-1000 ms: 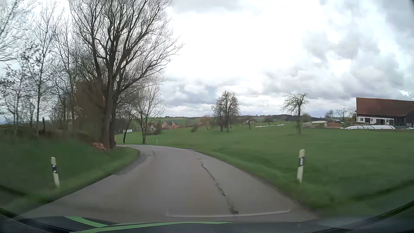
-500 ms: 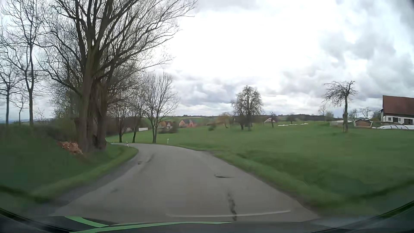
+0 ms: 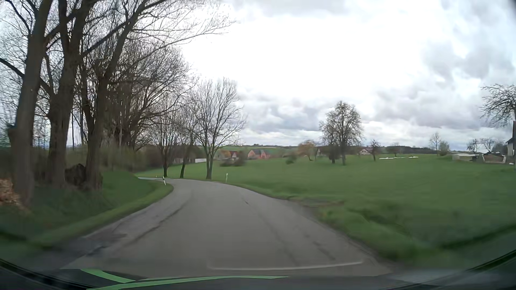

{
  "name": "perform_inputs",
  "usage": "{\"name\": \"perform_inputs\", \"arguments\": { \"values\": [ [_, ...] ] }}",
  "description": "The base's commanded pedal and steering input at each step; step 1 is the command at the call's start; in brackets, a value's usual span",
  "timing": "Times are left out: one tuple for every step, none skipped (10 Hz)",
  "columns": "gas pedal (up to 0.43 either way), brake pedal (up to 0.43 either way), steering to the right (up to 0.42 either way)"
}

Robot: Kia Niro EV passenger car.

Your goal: Follow the waypoints while adhering to traffic rules and regulations

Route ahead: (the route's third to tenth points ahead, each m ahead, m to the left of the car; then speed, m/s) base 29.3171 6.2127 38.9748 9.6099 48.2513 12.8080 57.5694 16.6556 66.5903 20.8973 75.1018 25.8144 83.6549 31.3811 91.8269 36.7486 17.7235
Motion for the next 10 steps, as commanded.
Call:
{"name": "perform_inputs", "arguments": {
  "values": [
    [0.0,0.0,-0.047],
    [0.0,0.0,-0.047],
    [0.0,0.0,-0.048],
    [0.0,0.0,-0.047],
    [0.0,0.0,-0.046],
    [0.0,0.0,-0.046],
    [0.0,0.0,-0.046],
    [0.008,0.0,-0.046],
    [0.008,0.0,-0.046],
    [0.02,0.0,-0.046]
  ]
}}
